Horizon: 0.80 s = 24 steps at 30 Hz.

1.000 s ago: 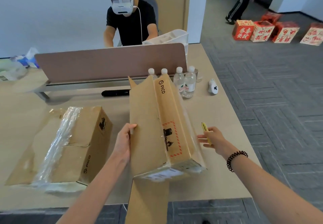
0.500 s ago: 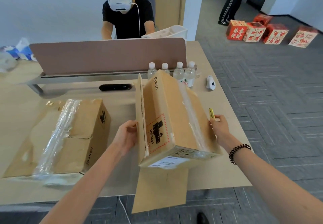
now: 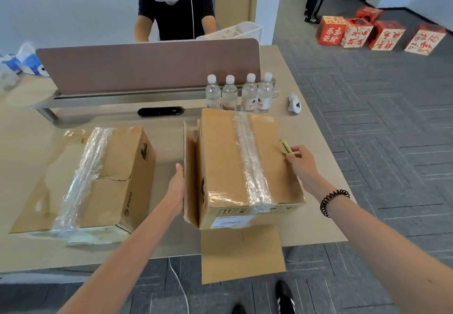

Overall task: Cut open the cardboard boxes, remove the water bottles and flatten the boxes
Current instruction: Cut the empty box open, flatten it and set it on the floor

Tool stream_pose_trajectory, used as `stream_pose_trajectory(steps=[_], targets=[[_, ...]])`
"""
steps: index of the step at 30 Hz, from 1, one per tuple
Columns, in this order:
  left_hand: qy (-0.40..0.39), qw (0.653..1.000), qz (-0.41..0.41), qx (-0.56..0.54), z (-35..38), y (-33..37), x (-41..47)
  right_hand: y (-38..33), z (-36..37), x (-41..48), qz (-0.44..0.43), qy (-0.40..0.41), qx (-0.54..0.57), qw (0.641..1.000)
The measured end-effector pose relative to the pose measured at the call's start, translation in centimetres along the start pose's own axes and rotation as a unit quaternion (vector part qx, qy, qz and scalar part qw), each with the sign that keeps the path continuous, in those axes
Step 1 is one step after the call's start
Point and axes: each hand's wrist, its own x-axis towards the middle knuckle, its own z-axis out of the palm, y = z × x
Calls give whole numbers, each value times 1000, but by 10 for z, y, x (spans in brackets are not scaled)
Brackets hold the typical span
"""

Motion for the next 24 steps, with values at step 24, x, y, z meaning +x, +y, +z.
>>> stream_pose_trajectory(steps=[24], targets=[[4, 877, 313, 364, 17, 36, 26, -63, 85, -3, -106, -111, -47, 987]])
